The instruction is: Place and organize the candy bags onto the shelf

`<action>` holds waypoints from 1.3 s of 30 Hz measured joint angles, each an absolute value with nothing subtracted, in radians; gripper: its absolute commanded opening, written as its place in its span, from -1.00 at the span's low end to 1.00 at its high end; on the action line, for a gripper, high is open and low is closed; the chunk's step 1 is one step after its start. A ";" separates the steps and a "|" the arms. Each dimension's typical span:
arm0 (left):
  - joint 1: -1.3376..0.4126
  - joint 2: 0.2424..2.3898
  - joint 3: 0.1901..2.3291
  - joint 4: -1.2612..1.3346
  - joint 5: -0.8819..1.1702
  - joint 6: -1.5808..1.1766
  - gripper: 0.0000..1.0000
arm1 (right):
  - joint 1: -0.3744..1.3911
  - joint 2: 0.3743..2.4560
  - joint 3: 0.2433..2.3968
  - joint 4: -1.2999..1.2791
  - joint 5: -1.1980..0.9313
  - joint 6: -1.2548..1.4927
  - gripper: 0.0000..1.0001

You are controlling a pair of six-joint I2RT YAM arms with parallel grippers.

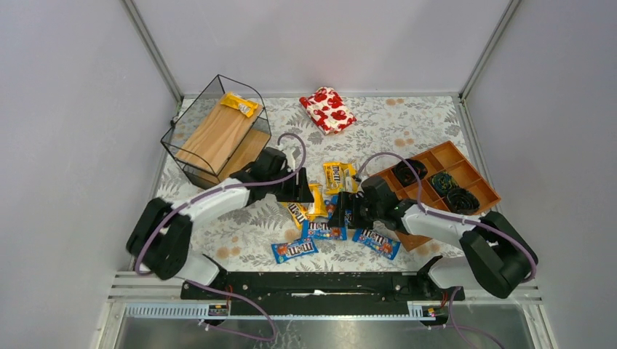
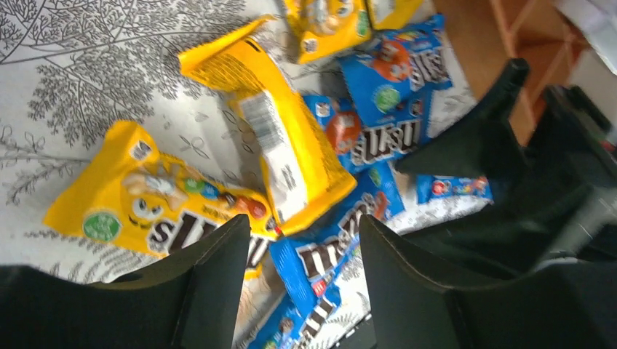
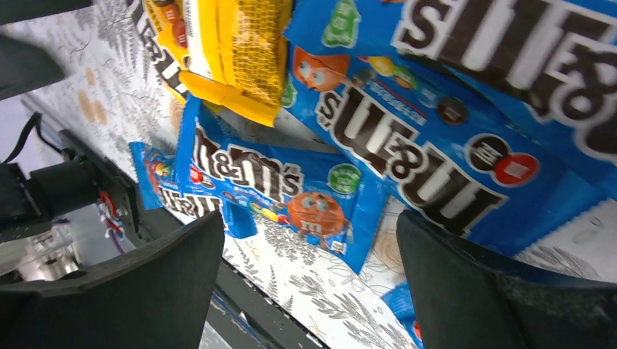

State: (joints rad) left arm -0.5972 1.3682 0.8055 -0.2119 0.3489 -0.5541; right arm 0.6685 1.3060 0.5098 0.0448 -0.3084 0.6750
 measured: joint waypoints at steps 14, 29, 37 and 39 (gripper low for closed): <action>-0.524 1.691 0.942 -0.070 0.309 -0.640 0.20 | 0.669 1.365 0.442 0.319 -0.462 0.698 0.88; -0.525 1.718 0.925 0.023 0.221 -0.694 0.19 | 0.669 1.377 0.436 0.372 -0.492 0.709 0.88; -0.526 1.747 0.868 0.096 0.216 -0.733 -0.14 | 0.669 1.335 0.427 0.349 -0.487 0.709 0.89; -0.526 1.747 0.852 0.131 0.221 -0.747 -0.33 | 0.669 1.324 0.427 0.344 -0.487 0.709 0.89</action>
State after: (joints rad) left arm -0.5262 1.7470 0.8524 0.1314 0.2207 -0.7471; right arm 0.6689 1.3239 0.4267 0.3439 -0.4870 0.7094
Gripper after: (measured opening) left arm 0.444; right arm 0.942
